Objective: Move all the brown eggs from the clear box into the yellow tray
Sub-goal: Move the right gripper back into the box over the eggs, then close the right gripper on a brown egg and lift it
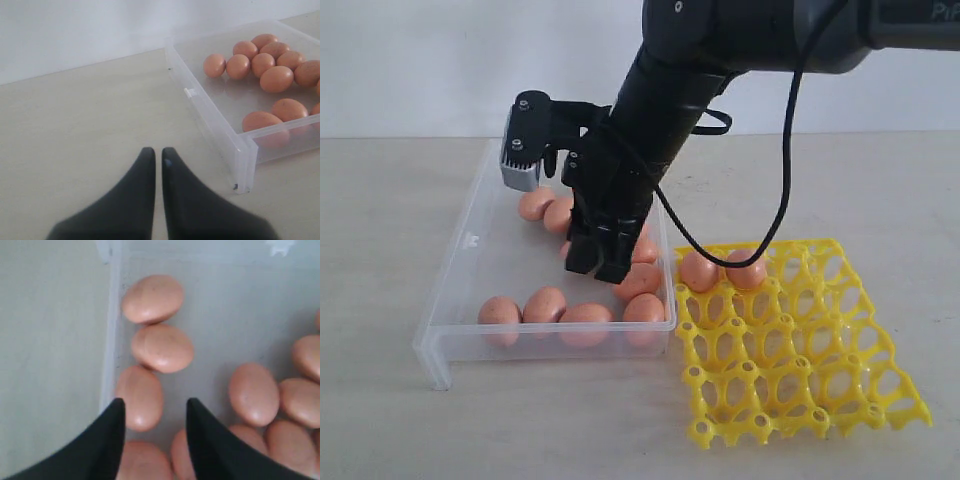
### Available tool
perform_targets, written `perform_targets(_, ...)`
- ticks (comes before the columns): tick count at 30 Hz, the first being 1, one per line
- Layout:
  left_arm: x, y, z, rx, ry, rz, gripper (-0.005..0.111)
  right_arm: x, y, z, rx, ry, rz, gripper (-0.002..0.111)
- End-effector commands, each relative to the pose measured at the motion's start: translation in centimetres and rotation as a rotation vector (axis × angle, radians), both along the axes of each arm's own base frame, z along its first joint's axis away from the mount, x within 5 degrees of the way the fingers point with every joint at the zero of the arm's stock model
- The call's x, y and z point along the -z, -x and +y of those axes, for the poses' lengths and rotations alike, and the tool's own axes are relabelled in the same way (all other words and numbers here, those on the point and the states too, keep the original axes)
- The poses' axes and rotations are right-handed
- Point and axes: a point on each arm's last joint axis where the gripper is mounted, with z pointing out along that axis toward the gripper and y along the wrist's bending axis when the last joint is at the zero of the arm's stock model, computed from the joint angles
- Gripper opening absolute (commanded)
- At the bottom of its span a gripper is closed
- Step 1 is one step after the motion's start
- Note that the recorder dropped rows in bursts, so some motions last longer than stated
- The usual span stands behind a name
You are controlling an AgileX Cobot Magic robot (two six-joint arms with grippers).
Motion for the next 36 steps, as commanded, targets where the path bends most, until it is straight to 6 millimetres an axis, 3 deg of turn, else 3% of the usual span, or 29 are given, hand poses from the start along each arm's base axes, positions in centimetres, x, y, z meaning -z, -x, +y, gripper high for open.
perform_targets(1, 0.1, 0.0, 0.0, -0.007, 0.011, -0.002, 0.004, -0.1, -1.9, 0.7, 0.041, -0.083, -0.168, 0.06)
perform_targets(4, 0.1, 0.0, 0.0, -0.007, 0.011, -0.002, 0.004, 1.1, -3.0, 1.1, 0.08, -0.098, -0.22, 0.061)
perform_targets(11, 0.1, 0.0, 0.0, -0.007, 0.011, -0.002, 0.004, 6.7, -4.3, 1.6, 0.091, -0.036, -0.168, 0.061)
perform_targets(16, 0.1, 0.0, 0.0, -0.007, 0.011, -0.002, 0.004, 9.1, -5.3, 1.5, 0.074, 0.026, -0.231, 0.061)
perform_targets(29, 0.1, 0.0, 0.0, -0.007, 0.011, -0.002, 0.004, 11.8, -6.3, 1.4, 0.073, 0.069, -0.304, 0.06)
perform_targets(33, 0.1, 0.0, 0.0, -0.007, 0.011, -0.002, 0.004, 12.2, -6.3, 1.3, 0.073, 0.074, -0.295, 0.043)
perform_targets(36, 0.1, 0.0, 0.0, -0.007, 0.011, -0.002, 0.004, 12.2, -6.3, 1.3, 0.08, 0.072, -0.292, 0.016)
